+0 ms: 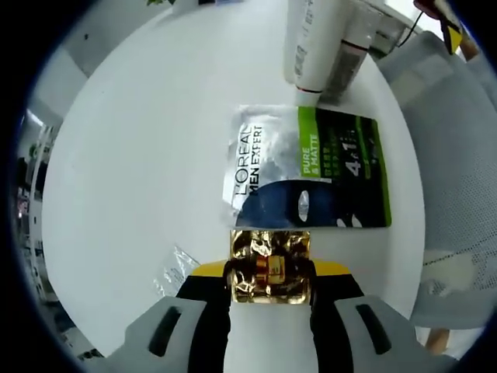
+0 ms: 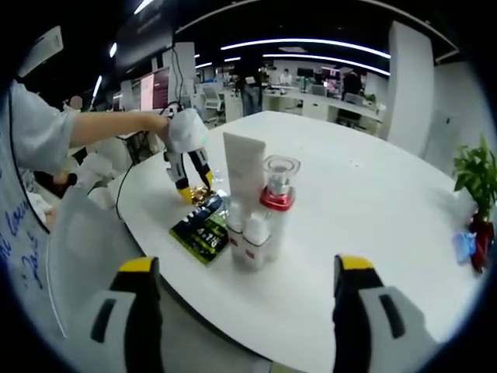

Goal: Arrange the skincare products in the storage area until every visible bottle or jar stands upright without overlapping.

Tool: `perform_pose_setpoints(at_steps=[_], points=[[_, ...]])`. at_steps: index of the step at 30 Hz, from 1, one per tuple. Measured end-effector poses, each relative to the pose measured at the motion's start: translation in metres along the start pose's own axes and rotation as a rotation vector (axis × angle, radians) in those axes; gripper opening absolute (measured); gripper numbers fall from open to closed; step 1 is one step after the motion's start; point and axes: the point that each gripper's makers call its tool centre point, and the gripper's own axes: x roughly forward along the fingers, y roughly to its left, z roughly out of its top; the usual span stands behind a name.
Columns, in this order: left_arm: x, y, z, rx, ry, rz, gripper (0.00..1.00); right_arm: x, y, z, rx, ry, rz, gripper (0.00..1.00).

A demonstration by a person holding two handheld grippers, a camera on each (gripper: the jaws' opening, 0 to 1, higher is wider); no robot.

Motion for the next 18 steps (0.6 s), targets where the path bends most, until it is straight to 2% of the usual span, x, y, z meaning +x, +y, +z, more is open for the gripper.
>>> perform_pose_setpoints(at_steps=[7,13,18], points=[[-0.001,0.0012,0.0005,0.012,-0.016,0.018,0.39,0.0005,0.0004,-0.0002,-0.005,0.002,0.002,0.93],[-0.0019,0.0009,-0.0006,0.023,-0.016,0.032,0.46,0.0013,0.0023,-0.0013,-0.009,0.005,0.007,0.93],[-0.0101,0.001,0.0006,0.016,-0.034,0.054,0.46,0.0015,0.0033,-0.0003,-0.01,0.0,0.01,0.93]])
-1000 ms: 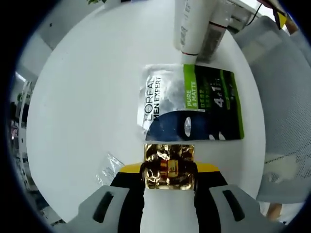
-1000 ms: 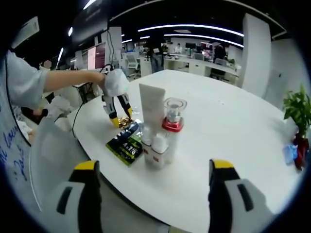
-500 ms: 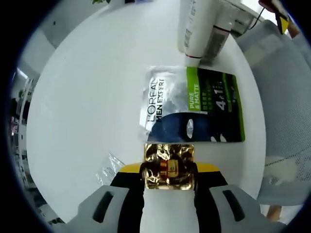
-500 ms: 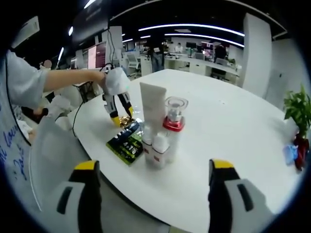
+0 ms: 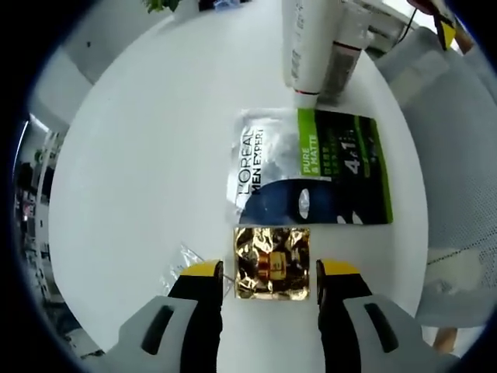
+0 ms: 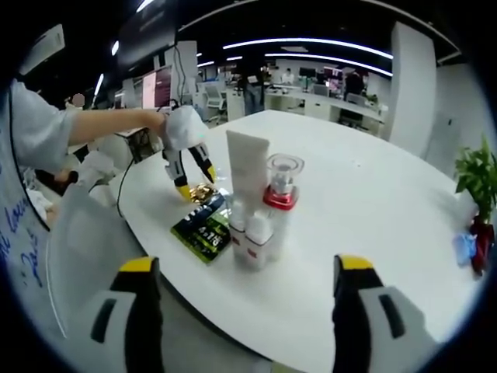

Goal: Arrange the skincare products in the storage area until every visible bottle or jar stands upright without overlapping.

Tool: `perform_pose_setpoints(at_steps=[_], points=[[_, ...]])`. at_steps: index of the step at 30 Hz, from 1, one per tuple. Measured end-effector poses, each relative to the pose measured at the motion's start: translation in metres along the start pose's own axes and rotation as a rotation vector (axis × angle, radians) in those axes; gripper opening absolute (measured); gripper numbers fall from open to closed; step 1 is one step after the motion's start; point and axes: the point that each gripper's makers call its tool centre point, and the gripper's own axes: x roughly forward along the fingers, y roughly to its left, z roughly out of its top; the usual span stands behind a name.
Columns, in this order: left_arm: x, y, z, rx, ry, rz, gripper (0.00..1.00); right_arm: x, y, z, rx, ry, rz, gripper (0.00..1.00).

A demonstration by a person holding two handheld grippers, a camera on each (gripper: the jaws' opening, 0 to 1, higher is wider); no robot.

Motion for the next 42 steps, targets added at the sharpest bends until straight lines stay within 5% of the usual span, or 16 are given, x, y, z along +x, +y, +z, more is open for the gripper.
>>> perform_pose_setpoints(at_steps=[12,26,42], points=[[-0.027,-0.006,0.023,-0.093,-0.149,0.068,0.54,0.0,0.002,0.003,-0.014,-0.008,0.009,0.93],[-0.048,-0.02,0.024,-0.164,-0.237,0.171,0.64,-0.001,0.003,0.005,-0.021,-0.016,0.009,0.93],[-0.072,-0.045,0.029,-0.25,-0.379,0.219,0.76,0.0,0.003,0.007,-0.029,-0.014,0.013,0.95]])
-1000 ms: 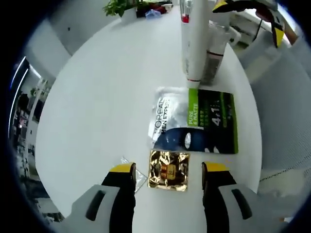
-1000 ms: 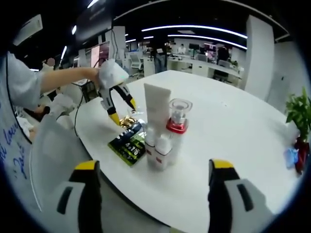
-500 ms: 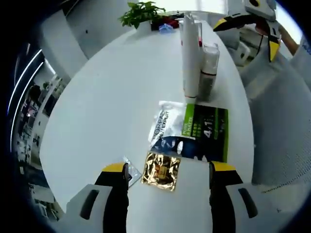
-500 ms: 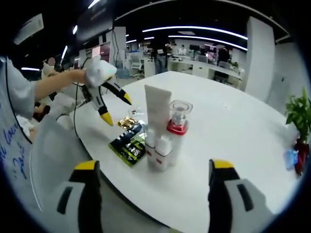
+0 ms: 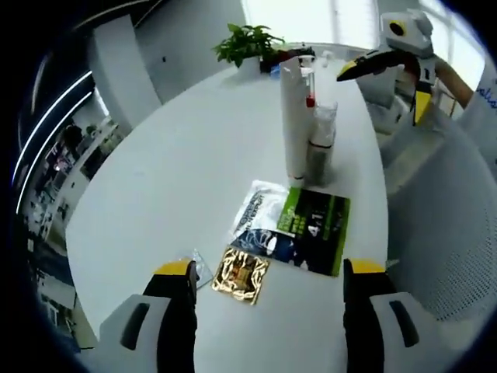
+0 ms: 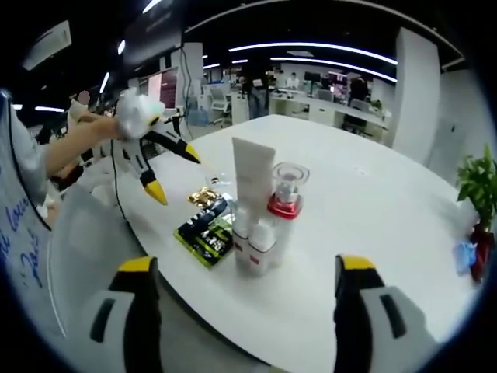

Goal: Arrange the skincare products in the storage area until every visible bottle or jar stands upright without overlapping.

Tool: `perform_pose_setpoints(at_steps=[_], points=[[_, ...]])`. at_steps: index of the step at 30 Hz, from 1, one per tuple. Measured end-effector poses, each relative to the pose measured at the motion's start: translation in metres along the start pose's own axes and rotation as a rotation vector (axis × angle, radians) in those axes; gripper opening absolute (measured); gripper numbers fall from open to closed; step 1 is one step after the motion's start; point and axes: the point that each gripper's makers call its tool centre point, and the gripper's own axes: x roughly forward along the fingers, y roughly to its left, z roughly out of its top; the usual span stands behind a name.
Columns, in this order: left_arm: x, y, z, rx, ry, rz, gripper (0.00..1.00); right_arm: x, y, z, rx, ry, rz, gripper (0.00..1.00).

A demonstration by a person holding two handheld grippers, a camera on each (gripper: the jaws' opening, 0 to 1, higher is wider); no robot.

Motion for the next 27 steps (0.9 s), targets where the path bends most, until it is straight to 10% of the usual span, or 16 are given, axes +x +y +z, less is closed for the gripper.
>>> perform_pose_setpoints(at_steps=[27], points=[[-0.045,-0.016,-0.001,-0.143,-0.133,0.117,0.93,-0.003,-0.001,0.001,-0.005,0.003,-0.005,0.95]])
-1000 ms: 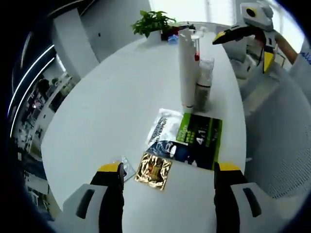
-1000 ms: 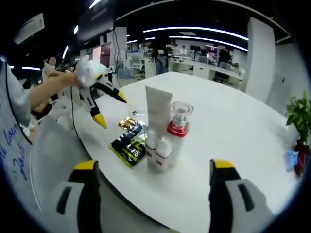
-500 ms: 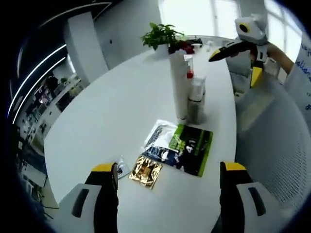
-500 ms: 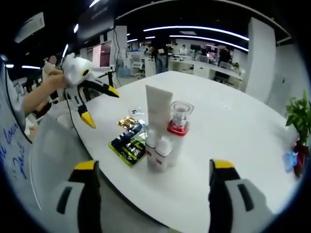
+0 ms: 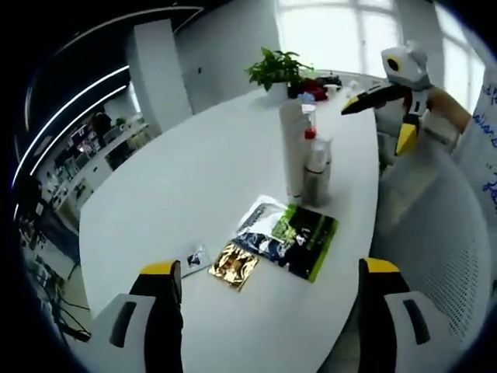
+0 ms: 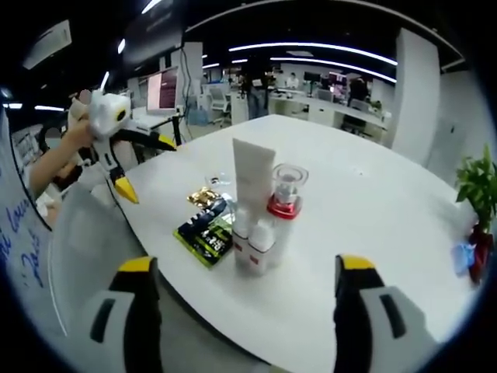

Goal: Arrange the skincare products in the storage area until every visible bottle or jar stands upright without overlapping.

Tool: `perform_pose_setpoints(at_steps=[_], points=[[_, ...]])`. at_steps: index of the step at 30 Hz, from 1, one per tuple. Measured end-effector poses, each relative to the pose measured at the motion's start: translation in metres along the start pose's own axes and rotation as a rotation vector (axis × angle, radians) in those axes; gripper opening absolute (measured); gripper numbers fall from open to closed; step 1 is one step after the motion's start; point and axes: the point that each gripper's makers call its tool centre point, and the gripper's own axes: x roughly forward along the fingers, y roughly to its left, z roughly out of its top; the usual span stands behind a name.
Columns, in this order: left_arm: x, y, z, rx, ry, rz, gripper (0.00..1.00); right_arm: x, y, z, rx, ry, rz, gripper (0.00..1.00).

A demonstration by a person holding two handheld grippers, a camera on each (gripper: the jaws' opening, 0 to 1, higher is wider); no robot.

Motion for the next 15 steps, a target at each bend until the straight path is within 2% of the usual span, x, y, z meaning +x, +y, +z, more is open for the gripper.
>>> perform_pose_setpoints(at_steps=[6,11,15], points=[[-0.012,0.005,0.004,-0.042,-0.049,0.053,0.97,0.001,0.002,0.001,-0.005,0.001,0.007,0.95],[-0.02,0.008,-0.002,-0.066,-0.037,0.077,0.97,0.002,0.003,0.001,-0.013,0.007,0.008,0.95],[-0.029,0.007,-0.004,-0.092,-0.056,0.091,0.97,0.002,0.003,0.001,-0.009,0.006,0.009,0.95]])
